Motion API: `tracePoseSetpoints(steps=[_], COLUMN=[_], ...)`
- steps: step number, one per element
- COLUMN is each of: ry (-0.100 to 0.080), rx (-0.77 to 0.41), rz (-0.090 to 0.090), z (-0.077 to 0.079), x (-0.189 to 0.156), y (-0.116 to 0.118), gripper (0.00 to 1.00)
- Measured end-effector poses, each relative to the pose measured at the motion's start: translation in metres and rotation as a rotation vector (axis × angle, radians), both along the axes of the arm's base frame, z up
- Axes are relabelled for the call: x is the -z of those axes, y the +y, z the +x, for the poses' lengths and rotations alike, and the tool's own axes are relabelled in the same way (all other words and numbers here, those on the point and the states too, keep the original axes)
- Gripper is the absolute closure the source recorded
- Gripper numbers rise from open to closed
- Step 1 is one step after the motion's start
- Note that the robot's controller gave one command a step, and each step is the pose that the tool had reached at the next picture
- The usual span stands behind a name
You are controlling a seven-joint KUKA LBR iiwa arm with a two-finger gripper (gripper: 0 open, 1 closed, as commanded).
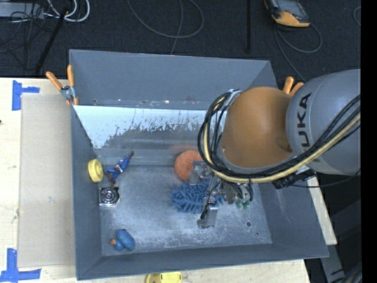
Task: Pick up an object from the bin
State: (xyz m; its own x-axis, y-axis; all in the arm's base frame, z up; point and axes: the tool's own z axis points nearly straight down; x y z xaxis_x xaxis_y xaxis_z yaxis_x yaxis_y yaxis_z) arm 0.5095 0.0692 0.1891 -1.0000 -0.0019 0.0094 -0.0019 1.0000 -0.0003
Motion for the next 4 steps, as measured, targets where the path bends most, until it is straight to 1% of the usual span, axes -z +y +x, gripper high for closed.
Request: tracePoseSetpoints(steps=[1,2,3,4], ry=[-0.008,-0.016,-0.012,-0.01], rx=[0.002,0.006,0.007,-0.465], rz=[0.001,0.002,0.0,0.004], z=[0.002,0.014,0.016,0.028], x=[-0.004,0.044,0.059,0.084], y=[0.0,-0.007,-0.008,-0.033], gripper=[0.0,0.0,0.0,1.0])
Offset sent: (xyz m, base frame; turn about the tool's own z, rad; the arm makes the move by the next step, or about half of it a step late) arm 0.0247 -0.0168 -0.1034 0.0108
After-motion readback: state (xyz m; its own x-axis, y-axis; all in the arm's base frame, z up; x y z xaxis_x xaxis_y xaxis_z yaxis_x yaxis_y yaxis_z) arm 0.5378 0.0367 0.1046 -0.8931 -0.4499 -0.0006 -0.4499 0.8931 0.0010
